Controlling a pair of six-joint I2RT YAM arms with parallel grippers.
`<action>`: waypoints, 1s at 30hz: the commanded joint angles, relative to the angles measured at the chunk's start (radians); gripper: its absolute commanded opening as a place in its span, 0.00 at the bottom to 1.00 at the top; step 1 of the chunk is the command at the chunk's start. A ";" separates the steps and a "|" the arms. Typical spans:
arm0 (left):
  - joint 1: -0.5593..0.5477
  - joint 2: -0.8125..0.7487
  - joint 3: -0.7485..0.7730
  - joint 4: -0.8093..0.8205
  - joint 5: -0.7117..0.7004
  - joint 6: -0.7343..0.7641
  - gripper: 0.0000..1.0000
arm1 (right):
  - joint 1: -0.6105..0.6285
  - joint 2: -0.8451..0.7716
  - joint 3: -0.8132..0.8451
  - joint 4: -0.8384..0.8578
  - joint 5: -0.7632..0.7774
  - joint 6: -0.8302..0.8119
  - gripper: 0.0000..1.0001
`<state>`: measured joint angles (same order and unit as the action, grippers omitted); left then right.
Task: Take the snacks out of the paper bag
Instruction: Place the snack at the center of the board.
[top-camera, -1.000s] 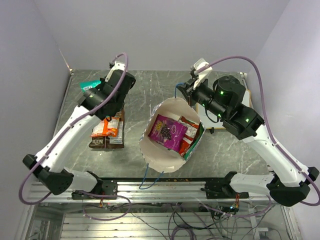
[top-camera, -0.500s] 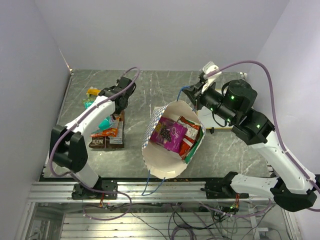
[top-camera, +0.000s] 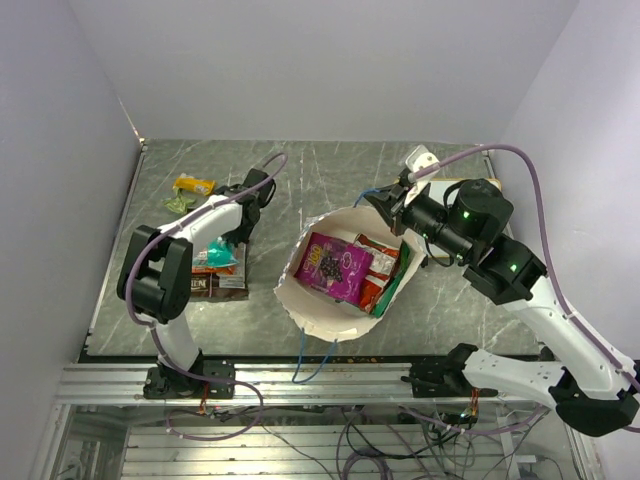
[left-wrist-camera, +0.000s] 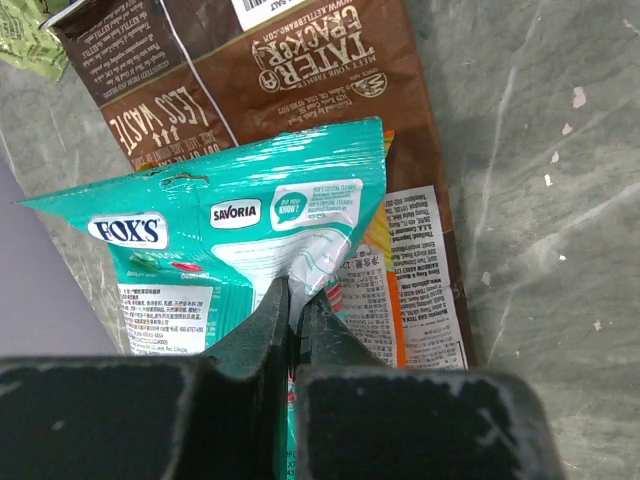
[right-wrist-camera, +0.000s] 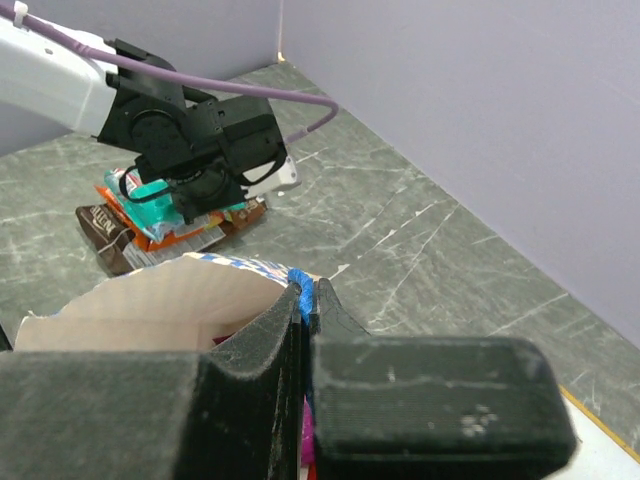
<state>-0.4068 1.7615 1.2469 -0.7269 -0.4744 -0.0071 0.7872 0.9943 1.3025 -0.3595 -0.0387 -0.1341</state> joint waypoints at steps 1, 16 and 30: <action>-0.013 0.030 -0.035 0.039 0.064 -0.021 0.07 | 0.005 -0.032 -0.001 0.140 -0.014 0.004 0.00; -0.011 -0.225 0.135 -0.213 0.066 -0.222 0.70 | 0.005 -0.005 0.008 0.119 -0.082 -0.016 0.00; -0.134 -0.676 0.082 -0.111 0.430 -0.590 0.79 | 0.005 -0.013 -0.005 0.115 -0.128 -0.019 0.00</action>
<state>-0.4541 1.2144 1.4227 -0.9703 -0.2359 -0.4088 0.7868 1.0103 1.2846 -0.3092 -0.1448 -0.1619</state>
